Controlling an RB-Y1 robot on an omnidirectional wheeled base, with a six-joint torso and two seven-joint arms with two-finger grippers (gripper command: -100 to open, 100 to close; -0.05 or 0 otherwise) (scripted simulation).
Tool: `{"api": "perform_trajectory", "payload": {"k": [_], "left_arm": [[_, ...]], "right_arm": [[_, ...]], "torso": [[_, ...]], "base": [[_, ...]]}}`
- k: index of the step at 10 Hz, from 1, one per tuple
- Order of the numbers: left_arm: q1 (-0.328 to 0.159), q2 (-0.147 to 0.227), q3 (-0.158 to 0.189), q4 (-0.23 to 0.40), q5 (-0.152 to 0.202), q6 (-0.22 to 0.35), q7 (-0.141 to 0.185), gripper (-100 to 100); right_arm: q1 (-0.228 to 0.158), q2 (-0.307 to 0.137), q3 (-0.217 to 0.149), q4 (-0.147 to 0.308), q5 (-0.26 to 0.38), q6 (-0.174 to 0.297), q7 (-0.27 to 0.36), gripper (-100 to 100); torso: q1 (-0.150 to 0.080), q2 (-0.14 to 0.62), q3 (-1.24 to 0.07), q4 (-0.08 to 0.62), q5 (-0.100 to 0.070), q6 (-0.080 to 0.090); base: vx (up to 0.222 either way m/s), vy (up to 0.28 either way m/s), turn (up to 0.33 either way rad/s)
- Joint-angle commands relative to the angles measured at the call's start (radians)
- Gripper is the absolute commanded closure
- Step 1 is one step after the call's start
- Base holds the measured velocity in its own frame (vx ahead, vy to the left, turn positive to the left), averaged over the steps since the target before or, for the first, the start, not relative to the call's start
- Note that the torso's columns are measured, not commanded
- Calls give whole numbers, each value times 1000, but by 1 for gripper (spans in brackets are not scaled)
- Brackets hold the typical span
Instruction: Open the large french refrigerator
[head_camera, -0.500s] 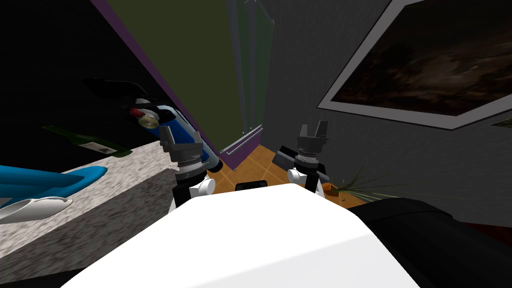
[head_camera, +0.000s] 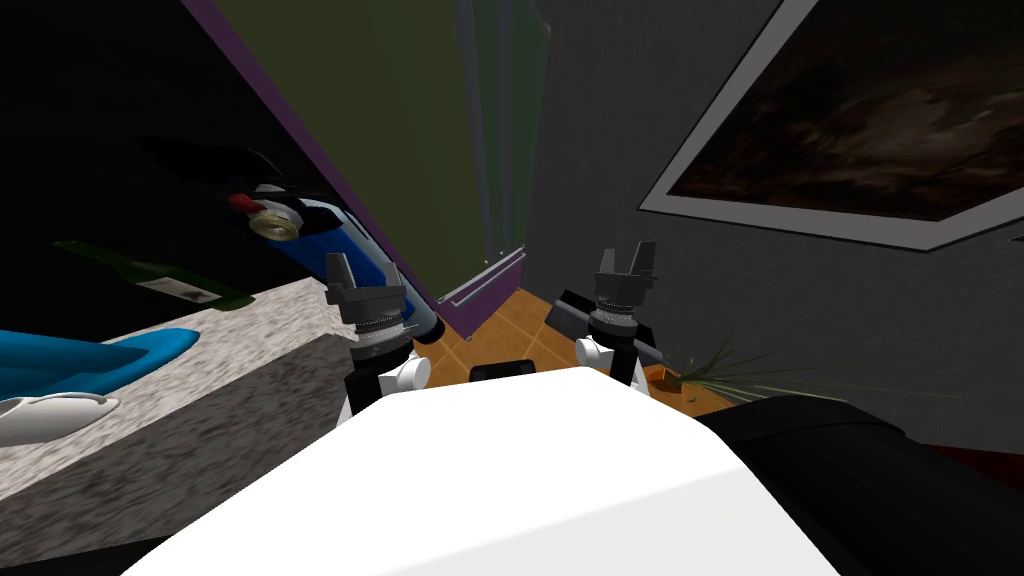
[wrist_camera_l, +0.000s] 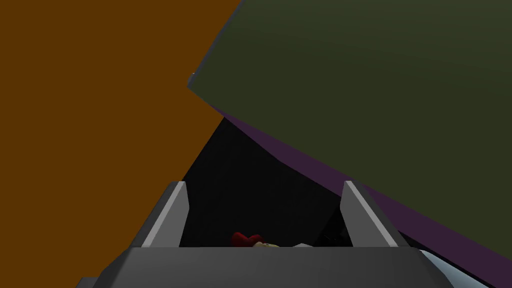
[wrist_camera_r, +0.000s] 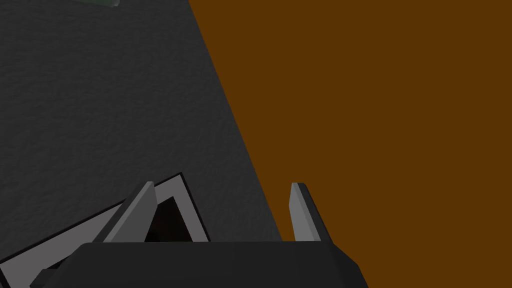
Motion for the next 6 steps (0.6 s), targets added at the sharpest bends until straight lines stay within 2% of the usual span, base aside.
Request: {"api": "perform_trajectory", "payload": {"k": [1, 4, 5, 6], "left_arm": [[0, 0, 0, 0, 0, 0, 0, 0], [0, 0, 0, 0, 0, 0, 0, 0], [-2, 41, 1, 16, 6, -8, 6, -100], [-3, 57, 1, 27, 9, -13, 10, -100]], "right_arm": [[0, 0, 0, 0, 0, 0, 0, 0], [0, 0, 0, 0, 0, 0, 0, 0], [0, 0, 0, 0, 0, 0, 0, 0], [0, 0, 0, 0, 0, 0, 0, 0]], "torso": [[0, 74, -147, 74, 0, 0], [0, 296, -590, 295, 0, 0], [0, 369, -738, 369, 0, 0], [-1, 402, -807, 402, 0, 0]], "base": [[0, 0, 0], [0, 0, 0], [36, -22, 2], [72, -43, 5]]}}
